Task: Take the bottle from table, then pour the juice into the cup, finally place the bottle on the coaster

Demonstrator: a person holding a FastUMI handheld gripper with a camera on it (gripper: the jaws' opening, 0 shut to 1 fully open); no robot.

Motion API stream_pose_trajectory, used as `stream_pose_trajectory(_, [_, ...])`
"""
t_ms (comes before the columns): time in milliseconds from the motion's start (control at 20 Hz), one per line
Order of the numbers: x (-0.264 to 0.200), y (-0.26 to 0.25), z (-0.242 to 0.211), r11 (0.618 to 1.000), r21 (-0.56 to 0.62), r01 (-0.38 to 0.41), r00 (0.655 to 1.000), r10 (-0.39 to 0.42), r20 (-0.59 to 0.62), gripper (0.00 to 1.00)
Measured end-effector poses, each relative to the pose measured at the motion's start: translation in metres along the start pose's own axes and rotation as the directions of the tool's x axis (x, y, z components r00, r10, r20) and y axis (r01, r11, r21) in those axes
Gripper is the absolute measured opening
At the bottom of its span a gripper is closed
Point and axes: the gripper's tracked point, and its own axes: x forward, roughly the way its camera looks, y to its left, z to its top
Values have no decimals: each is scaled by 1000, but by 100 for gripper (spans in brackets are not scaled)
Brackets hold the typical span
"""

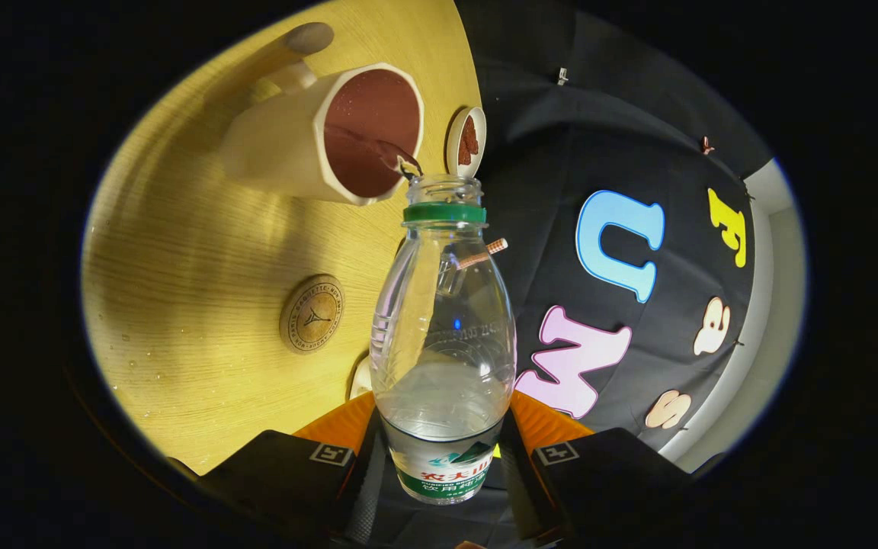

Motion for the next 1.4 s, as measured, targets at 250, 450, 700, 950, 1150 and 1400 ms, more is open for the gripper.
stream_pose_trajectory(250, [4,-8,0,1000,-26,13,1000,-13,6,71])
stream_pose_trajectory(450, [5,-12,3,998,-53,26,999,-25,21,71])
stream_pose_trajectory(700, [0,-14,5,995,-92,48,998,-45,35,71])
stream_pose_trajectory(950, [-1,-21,10,989,-132,68,997,-61,57,71])
stream_pose_trajectory(1150, [0,-27,11,980,-180,88,995,-76,70,71])
stream_pose_trajectory(1400, [-2,-31,14,965,-234,121,990,-99,104,71])
